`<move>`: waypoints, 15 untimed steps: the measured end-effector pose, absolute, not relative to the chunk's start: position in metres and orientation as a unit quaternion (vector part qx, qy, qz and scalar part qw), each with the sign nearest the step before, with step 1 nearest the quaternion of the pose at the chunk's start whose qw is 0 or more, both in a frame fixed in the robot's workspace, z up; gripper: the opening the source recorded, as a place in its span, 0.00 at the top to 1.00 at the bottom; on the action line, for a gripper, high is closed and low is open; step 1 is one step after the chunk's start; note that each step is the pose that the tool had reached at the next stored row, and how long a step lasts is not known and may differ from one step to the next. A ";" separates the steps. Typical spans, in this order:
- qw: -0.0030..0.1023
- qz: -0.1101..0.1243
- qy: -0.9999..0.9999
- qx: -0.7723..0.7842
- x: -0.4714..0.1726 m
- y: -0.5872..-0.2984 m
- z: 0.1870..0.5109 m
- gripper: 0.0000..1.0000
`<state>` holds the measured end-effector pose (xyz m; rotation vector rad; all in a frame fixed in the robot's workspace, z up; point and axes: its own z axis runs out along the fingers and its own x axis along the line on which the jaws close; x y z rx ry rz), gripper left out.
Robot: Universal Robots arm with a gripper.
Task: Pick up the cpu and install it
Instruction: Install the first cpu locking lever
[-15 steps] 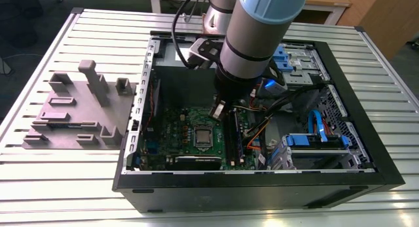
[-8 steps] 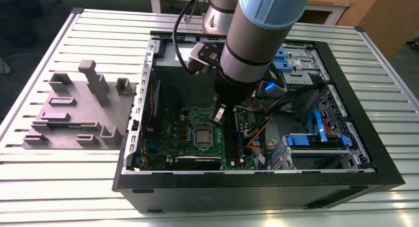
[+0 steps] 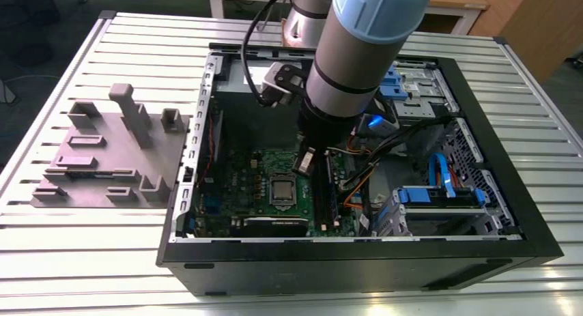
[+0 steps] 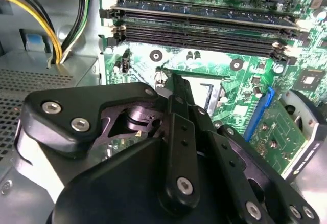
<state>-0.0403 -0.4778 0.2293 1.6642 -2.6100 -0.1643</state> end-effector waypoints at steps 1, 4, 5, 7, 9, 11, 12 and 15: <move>0.021 -0.053 -0.837 0.544 -0.040 -0.478 0.229 0.90; 0.023 -0.052 -0.822 0.567 -0.040 -0.478 0.229 0.90; 0.023 -0.052 -0.817 0.574 -0.040 -0.478 0.229 0.90; 0.024 -0.052 -0.809 0.585 -0.041 -0.478 0.229 0.90; 0.024 -0.051 -0.806 0.589 -0.041 -0.479 0.229 0.90; 0.025 -0.051 -0.805 0.590 -0.042 -0.481 0.228 0.90; 0.025 -0.051 -0.804 0.592 -0.042 -0.481 0.228 0.90; 0.026 -0.050 -0.798 0.601 -0.042 -0.483 0.225 0.90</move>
